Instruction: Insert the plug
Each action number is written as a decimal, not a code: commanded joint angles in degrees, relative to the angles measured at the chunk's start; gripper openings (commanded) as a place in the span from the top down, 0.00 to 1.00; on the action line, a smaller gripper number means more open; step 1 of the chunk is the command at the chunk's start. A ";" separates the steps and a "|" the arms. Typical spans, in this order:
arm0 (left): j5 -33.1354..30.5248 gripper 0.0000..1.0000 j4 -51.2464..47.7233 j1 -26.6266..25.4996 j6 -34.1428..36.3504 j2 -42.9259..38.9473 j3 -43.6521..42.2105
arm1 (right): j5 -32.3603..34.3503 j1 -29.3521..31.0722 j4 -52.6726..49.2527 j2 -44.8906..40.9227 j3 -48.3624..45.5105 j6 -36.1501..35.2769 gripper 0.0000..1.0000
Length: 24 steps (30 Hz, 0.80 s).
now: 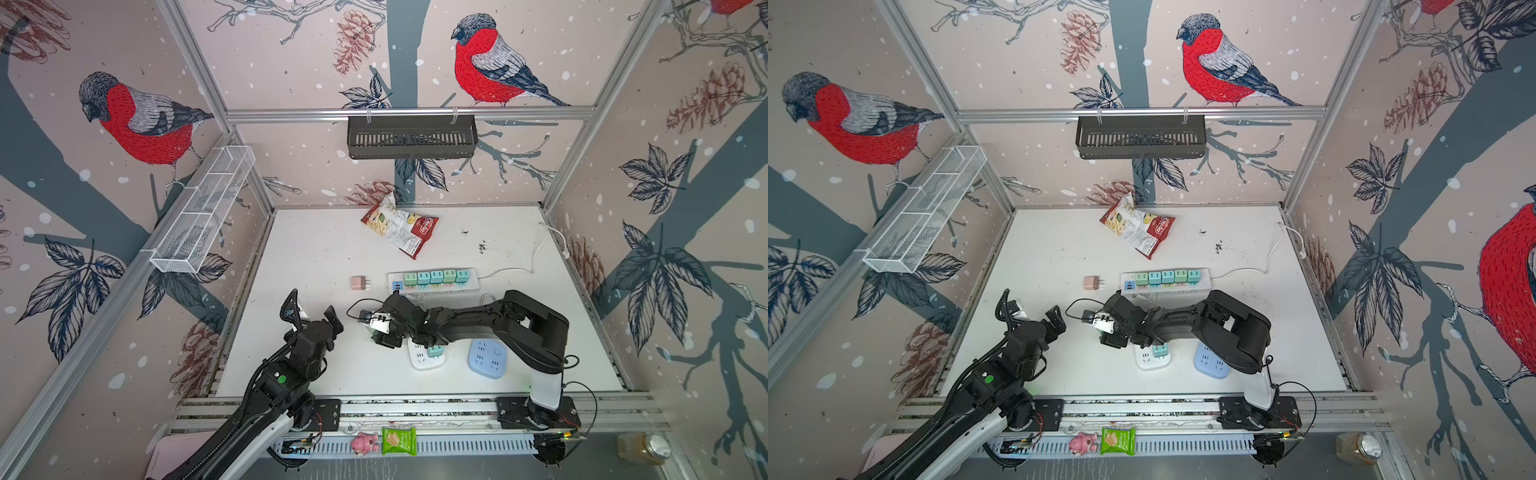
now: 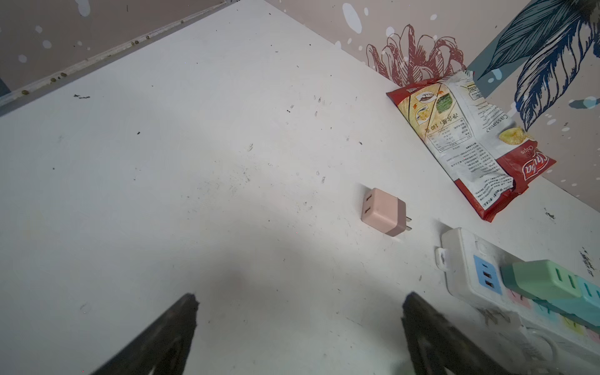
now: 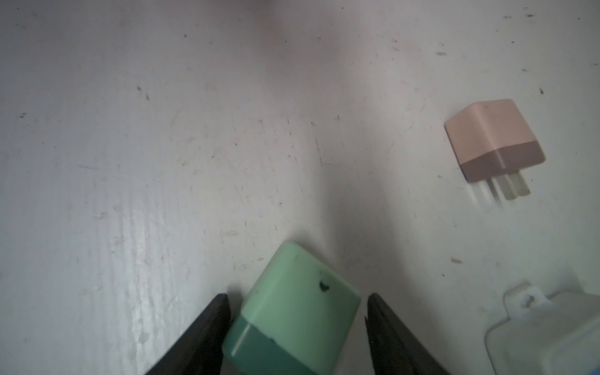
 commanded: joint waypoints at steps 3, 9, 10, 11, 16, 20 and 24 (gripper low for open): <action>-1.05 0.02 1.29 0.06 0.07 0.20 -0.18 | 4.16 -0.59 -7.47 0.40 -1.44 0.82 0.31; -1.03 0.02 1.38 0.12 0.07 0.14 -0.27 | 3.70 -0.64 -7.75 -0.11 -1.55 2.39 0.35; -1.03 0.02 1.37 0.06 0.07 0.13 -0.25 | 3.54 -0.55 -7.71 -0.21 -1.63 2.42 0.35; -1.03 0.02 1.46 0.10 0.11 0.20 -0.21 | 3.13 -0.43 -7.66 -0.23 -1.62 2.56 0.36; -0.99 0.02 1.49 0.13 0.07 0.16 -0.22 | 1.42 -0.19 -9.02 2.16 0.54 3.03 0.40; -0.89 0.02 1.62 0.08 0.12 0.18 -0.29 | 0.40 -0.27 -11.10 4.91 3.19 3.12 0.53; -0.44 0.02 2.16 0.05 0.62 0.19 -0.37 | -0.18 -0.49 -11.89 5.43 4.03 3.21 0.64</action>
